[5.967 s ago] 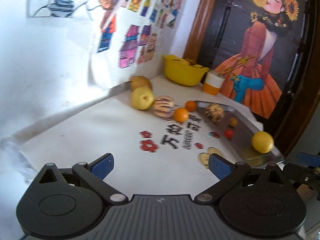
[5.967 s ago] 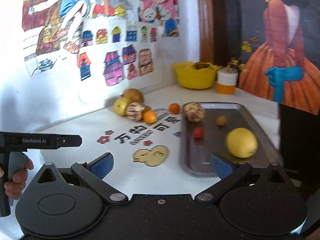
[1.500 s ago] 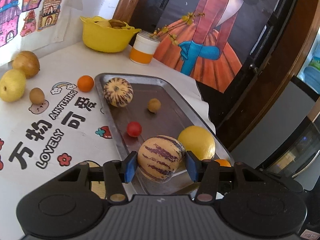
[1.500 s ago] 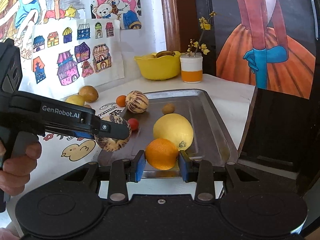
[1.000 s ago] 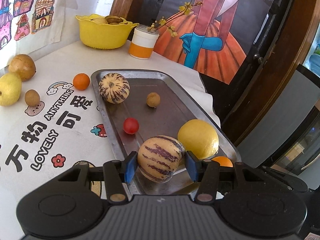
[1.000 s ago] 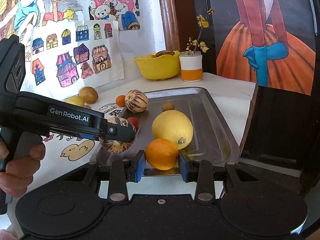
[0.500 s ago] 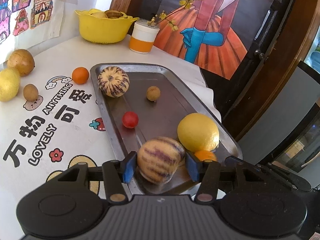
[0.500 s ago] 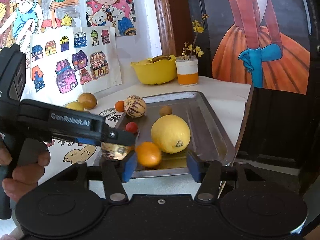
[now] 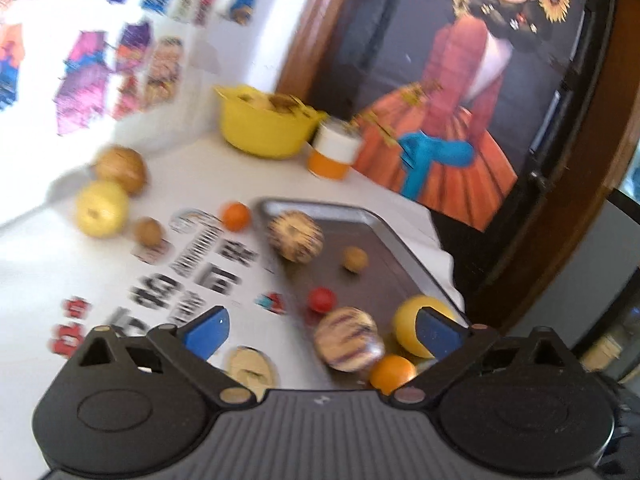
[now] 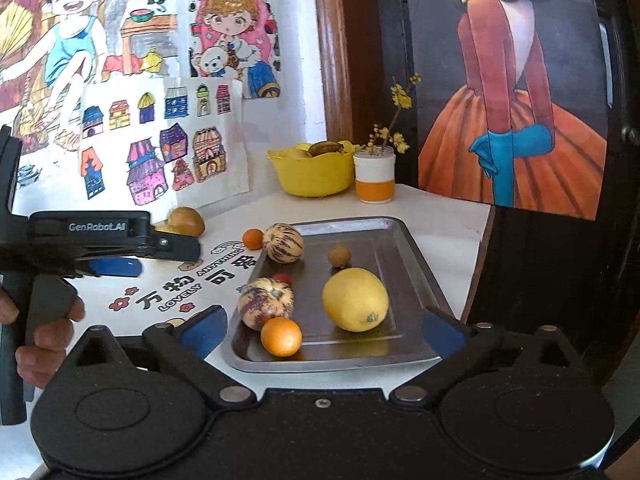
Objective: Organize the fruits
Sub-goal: 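Carry the pepino and orange onto the metal tray and open both tools, then move both open tools back toward the loose fruits on the mat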
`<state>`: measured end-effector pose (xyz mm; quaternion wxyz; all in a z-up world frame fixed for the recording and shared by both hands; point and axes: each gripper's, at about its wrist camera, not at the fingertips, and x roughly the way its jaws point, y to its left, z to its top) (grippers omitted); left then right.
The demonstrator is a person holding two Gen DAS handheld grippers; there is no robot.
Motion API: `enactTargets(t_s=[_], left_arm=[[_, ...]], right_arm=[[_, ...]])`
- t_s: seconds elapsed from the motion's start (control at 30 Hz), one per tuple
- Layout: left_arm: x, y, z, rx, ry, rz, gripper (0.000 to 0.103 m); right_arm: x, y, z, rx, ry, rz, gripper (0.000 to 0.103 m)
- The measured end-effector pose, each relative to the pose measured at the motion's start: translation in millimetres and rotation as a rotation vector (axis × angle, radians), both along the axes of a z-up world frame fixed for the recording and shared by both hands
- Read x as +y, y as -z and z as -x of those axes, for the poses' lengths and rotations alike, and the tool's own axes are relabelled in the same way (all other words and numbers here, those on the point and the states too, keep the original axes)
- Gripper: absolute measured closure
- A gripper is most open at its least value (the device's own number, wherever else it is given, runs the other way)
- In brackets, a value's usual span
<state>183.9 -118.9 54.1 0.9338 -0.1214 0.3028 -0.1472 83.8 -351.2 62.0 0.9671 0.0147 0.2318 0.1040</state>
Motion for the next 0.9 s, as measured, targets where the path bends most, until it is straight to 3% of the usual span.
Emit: enactTargets(t_s=[0.3,0.5,0.73,0.9], left_arm=[[68,2,21,-0.007,-0.145,-0.013,0.001],[112,5,31,-0.001,-0.222,-0.082,0.001],[147,2,34,0.017,-0.279,-0.180,0.001],[154,0,33,0.007,-0.254,-0.230,0.001]], right_arm=[[42,-17,7,0.014,-0.106,0.036,0.001],[80,-27,-1,0.027,-0.206,0.070,0.001],[127,-52,-39,0.040,-0.303,0.156,0.001],[147,-71,-86,0.066,-0.364,0.165,0.001]])
